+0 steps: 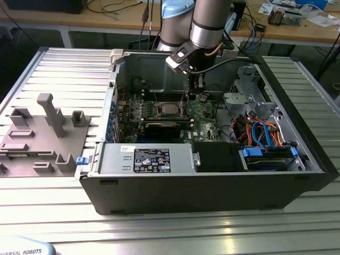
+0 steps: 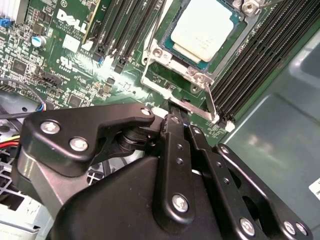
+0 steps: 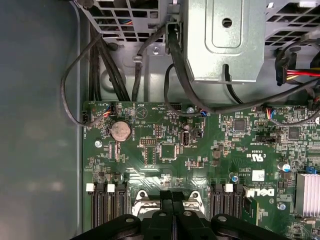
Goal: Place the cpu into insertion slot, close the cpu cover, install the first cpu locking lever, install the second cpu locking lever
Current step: 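Close the cpu cover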
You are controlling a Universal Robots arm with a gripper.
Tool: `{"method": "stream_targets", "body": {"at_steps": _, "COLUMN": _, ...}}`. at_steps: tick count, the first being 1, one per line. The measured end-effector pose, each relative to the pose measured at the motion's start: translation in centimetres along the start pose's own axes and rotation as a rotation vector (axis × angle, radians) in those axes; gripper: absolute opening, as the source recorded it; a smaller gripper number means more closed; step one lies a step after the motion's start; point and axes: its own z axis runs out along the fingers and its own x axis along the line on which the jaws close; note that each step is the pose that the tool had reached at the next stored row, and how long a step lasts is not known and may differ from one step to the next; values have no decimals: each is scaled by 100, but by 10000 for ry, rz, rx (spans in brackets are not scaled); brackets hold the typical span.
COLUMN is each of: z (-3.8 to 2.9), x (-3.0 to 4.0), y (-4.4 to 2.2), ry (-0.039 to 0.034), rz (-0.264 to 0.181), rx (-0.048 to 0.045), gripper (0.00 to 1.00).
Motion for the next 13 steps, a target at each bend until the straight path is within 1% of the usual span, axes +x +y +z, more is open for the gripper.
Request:
{"method": "stream_targets", "body": {"at_steps": 4, "z": 1, "x": 0, "y": -25, "ry": -1, "rz": 0, "rx": 0, "gripper": 11}}
{"method": "stream_targets", "body": {"at_steps": 11, "z": 4, "x": 1, "y": -88, "ry": -1, "rz": 0, "rx": 0, "gripper": 11}}
{"method": "stream_targets", "body": {"at_steps": 13, "z": 5, "x": 2, "y": -95, "ry": -1, "rz": 0, "rx": 0, "gripper": 11}}
